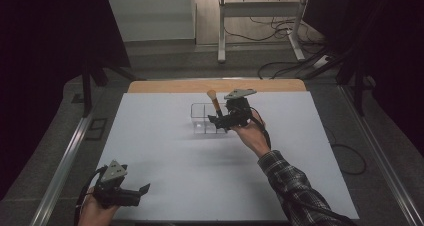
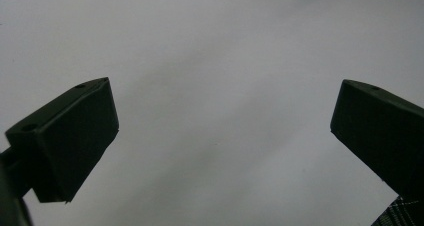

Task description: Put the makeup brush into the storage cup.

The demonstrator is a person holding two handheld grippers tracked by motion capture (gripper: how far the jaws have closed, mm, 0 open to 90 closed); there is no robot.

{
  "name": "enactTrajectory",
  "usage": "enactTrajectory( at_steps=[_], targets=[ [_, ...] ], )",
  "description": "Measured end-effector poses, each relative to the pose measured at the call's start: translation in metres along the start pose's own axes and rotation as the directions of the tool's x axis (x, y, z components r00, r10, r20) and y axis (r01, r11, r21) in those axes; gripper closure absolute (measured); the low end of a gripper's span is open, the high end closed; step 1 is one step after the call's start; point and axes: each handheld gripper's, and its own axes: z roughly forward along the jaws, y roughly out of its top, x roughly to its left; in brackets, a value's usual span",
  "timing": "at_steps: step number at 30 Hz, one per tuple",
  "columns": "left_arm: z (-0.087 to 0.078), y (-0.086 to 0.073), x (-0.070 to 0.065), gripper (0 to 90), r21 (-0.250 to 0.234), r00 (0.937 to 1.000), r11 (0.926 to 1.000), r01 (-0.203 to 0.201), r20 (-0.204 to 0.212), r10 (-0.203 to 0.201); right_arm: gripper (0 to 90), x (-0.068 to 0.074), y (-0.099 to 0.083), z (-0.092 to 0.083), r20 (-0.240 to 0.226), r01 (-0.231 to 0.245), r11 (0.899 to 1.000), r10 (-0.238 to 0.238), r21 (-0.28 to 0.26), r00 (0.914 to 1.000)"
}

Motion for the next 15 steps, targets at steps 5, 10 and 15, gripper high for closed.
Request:
enactTrajectory(
  at_steps=[5,10,15],
  targets=[
    [0.000,0.000,0.000,0.0,0.000,1.0000,1.0000,0.000,-0.001,0.000,3.7,0.001,-0.001,-0.004,0.000,0.009,1.000,-0.009,0.007,1.0000],
    [0.000,0.000,0.000,0.0,0.001,1.0000,1.0000,-0.001,-0.002,0.001,3.4,0.002,-0.002,-0.008,-0.006,0.015,1.000,-0.015,0.011,0.9999],
    [0.000,0.000,0.000,0.0,0.001,1.0000,1.0000,0.000,-0.002,0.000,3.1,0.004,-0.004,-0.012,-0.013,0.023,1.000,-0.023,0.017,0.9997]
  ],
)
